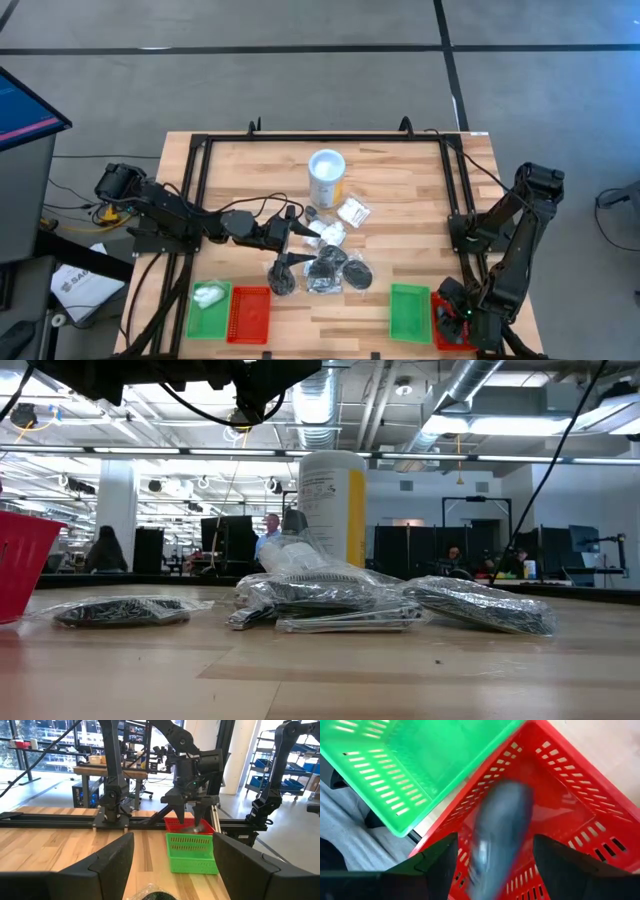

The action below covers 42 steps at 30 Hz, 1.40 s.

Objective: Pick & Place Travel size toiletries
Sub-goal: Put the deodorant into the right red bin, then put the hairbrush into the left red bin

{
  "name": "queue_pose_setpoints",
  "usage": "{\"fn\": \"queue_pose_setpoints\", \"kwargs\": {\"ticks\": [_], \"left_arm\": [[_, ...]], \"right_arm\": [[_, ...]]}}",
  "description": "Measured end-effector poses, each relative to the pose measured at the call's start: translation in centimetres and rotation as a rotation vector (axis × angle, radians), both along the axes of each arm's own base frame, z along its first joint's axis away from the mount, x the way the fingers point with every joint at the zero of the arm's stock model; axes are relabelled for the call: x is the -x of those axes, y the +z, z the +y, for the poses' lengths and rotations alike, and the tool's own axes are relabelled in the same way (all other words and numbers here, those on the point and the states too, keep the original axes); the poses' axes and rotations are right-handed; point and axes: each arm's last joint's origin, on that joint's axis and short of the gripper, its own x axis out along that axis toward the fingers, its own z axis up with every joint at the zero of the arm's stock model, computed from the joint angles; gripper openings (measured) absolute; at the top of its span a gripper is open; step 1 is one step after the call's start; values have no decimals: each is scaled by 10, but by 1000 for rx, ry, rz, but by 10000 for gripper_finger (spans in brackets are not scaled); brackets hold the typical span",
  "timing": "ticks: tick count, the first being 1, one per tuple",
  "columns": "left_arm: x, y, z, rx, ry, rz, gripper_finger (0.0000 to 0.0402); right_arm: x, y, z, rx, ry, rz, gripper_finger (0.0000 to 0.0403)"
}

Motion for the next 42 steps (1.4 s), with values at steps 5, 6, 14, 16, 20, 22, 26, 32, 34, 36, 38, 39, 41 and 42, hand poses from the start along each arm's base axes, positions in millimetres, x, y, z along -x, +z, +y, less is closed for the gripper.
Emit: {"fn": "queue_pose_setpoints", "kwargs": {"ticks": [5, 6, 14, 16, 20, 22, 26, 32, 34, 36, 38, 39, 41, 42], "left_arm": [[0, 0, 0, 0, 0, 0, 260], [0, 0, 0, 0, 0, 0, 260], [0, 0, 0, 0, 0, 0, 260], [0, 0, 0, 0, 0, 0, 260], [0, 0, 0, 0, 0, 0, 260], [0, 0, 0, 0, 0, 0, 260], [0, 0, 0, 0, 0, 0, 260], [0, 0, 0, 0, 0, 0, 260], [0, 0, 0, 0, 0, 0, 260], [0, 0, 0, 0, 0, 0, 260], [0, 0, 0, 0, -1, 0, 260], [0, 0, 0, 0, 0, 0, 260], [0, 0, 0, 0, -1, 0, 260], [0, 0, 0, 0, 0, 0, 260]], "right_arm": [[0, 0, 0, 3, 0, 1, 227], [0, 0, 0, 3, 2, 1, 224], [0, 0, 0, 5, 9, -1, 204], [0, 0, 0, 7, 18, -5, 202], [-3, 0, 0, 11, 55, -30, 199], [-6, 1, -1, 22, 59, -48, 198], [-14, 1, -3, 30, 86, -93, 198], [-28, 2, -7, 38, 128, -131, 198], [-35, 3, -9, 45, 145, -153, 198], [-42, 3, -11, 54, 169, -187, 198], [-51, 4, -14, 61, 191, -220, 198], [-55, 5, -16, 69, 203, -237, 198], [-64, 5, -20, 84, 222, -263, 198], [-69, 6, -22, 90, 233, -274, 198]]}}
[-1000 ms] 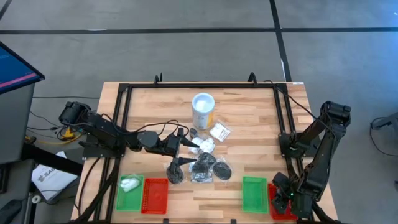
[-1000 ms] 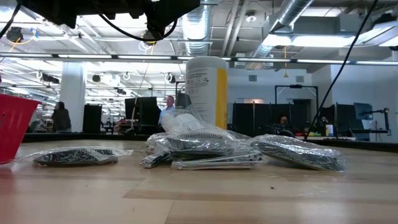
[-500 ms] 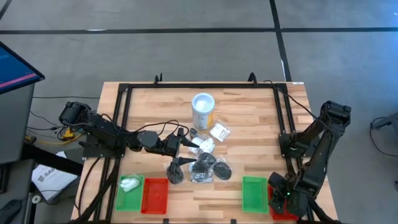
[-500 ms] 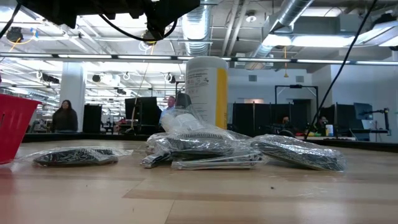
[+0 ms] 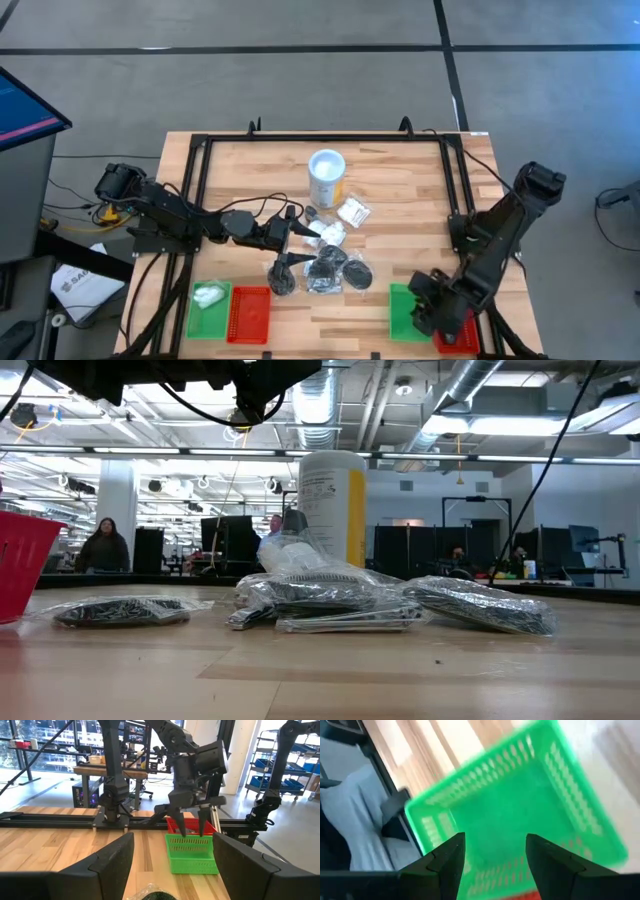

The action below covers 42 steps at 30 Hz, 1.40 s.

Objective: Pick & Place Travel size toiletries
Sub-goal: Put the hairbrush into the left red bin

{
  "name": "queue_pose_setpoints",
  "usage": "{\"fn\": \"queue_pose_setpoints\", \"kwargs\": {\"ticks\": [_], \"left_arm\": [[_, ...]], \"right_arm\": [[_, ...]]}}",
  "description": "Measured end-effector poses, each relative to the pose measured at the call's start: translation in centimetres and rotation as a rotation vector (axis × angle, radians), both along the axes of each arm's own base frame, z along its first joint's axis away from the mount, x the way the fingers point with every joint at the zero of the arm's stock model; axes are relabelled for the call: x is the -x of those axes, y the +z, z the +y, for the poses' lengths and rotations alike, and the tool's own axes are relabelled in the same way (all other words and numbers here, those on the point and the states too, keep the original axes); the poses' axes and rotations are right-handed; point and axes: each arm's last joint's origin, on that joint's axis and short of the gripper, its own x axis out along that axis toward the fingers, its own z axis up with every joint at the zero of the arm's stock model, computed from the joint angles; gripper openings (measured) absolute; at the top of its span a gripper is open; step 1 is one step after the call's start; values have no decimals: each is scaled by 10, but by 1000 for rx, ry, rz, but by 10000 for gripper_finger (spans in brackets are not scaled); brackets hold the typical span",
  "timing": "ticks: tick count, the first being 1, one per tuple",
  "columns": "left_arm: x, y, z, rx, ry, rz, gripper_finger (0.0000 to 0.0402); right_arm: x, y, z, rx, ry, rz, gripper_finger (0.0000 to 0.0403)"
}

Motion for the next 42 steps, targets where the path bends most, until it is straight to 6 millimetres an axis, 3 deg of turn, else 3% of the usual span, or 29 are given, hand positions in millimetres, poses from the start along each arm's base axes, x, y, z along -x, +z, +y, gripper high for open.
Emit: {"fn": "queue_pose_setpoints", "kwargs": {"ticks": [14, 26, 42], "left_arm": [[0, 0, -1, 4, -2, 3, 260], [1, 0, -3, 6, -13, 5, 260], [1, -1, -5, 5, -20, 10, 260]], "right_arm": [[-64, 7, -46, 109, 98, -182, 198], [-88, 7, -84, 198, 74, -193, 198], [-127, -37, -117, 313, 118, -110, 167]]}}
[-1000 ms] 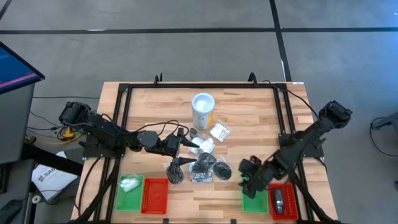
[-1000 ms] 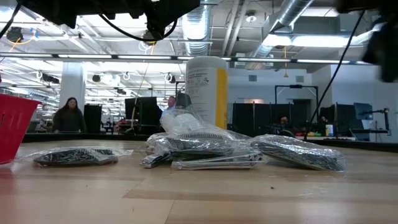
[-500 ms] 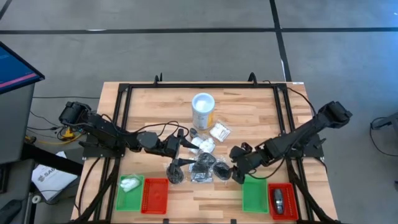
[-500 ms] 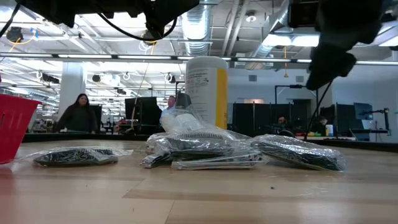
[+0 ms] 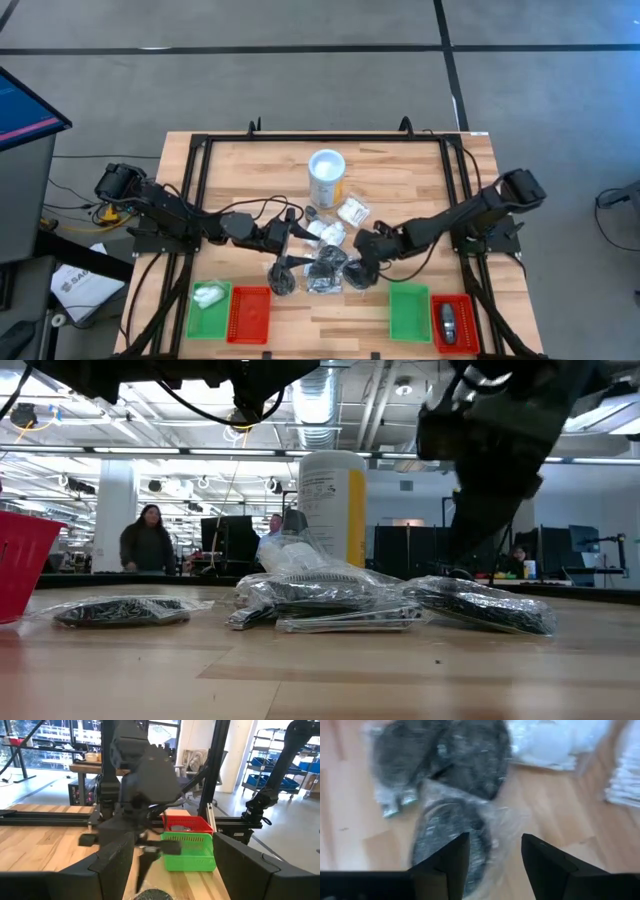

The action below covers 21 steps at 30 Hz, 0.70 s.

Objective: Pick & Place Travel size toiletries
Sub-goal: Put the hairbrush into the left red bin

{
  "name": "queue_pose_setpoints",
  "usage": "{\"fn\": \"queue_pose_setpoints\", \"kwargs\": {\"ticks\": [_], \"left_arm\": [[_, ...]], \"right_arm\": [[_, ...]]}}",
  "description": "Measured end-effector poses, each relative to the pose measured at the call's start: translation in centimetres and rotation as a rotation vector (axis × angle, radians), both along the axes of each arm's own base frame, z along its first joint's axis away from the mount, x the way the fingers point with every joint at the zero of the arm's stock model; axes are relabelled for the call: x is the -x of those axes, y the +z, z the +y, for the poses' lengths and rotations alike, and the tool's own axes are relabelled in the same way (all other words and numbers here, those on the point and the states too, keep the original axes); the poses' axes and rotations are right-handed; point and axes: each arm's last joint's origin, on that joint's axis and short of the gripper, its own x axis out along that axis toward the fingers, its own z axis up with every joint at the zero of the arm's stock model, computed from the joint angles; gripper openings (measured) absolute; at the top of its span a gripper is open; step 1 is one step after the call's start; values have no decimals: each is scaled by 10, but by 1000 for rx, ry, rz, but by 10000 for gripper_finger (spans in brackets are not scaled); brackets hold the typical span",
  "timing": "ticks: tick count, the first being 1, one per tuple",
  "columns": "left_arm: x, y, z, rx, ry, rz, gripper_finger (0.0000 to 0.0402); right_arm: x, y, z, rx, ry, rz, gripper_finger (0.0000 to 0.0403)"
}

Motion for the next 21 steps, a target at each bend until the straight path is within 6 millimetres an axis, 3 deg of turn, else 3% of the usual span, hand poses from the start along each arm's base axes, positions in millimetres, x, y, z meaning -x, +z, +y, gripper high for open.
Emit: {"fn": "queue_pose_setpoints", "kwargs": {"ticks": [7, 21], "left_arm": [[1, 0, -3, 0, -9, 1, 260], [1, 0, -4, -1, -14, 2, 260]], "right_arm": [[-6, -9, -10, -7, -15, 33, 162], [-8, -13, -9, -26, 10, 34, 161]]}}
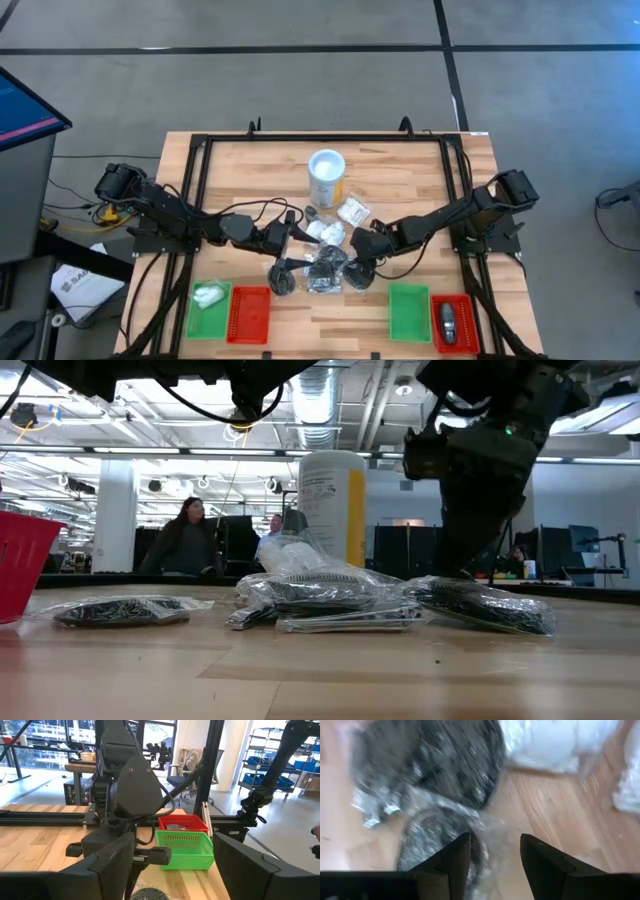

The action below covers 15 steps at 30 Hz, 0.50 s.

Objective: Pick & Place Travel size toiletries
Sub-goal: Put the hairbrush into the left red bin

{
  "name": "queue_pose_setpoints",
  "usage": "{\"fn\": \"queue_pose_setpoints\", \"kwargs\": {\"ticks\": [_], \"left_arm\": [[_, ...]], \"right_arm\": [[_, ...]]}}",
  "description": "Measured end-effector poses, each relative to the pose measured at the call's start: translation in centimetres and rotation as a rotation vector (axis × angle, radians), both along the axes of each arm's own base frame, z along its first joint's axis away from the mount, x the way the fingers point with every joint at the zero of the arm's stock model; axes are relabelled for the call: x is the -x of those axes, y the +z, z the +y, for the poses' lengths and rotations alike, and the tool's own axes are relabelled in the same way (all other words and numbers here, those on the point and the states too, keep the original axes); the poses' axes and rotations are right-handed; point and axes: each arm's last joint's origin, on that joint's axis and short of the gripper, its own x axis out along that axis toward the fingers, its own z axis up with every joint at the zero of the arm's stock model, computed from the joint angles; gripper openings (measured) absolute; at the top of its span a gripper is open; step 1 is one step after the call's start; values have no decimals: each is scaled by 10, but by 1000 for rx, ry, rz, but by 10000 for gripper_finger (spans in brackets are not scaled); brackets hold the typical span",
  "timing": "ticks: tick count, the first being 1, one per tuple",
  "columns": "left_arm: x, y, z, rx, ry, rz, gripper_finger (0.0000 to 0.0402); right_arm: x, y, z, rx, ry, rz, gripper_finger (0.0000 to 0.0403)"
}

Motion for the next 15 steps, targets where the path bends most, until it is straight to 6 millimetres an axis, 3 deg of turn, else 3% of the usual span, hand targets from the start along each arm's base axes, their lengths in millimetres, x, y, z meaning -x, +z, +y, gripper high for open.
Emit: {"fn": "queue_pose_setpoints", "kwargs": {"ticks": [8, 15], "left_arm": [[0, 0, 0, -1, 0, 3, 260], [0, -1, 0, -3, 0, 9, 260]], "right_arm": [[-5, -6, 2, -14, 6, -8, 154], [-11, -27, 3, -23, 42, 42, 142]]}}
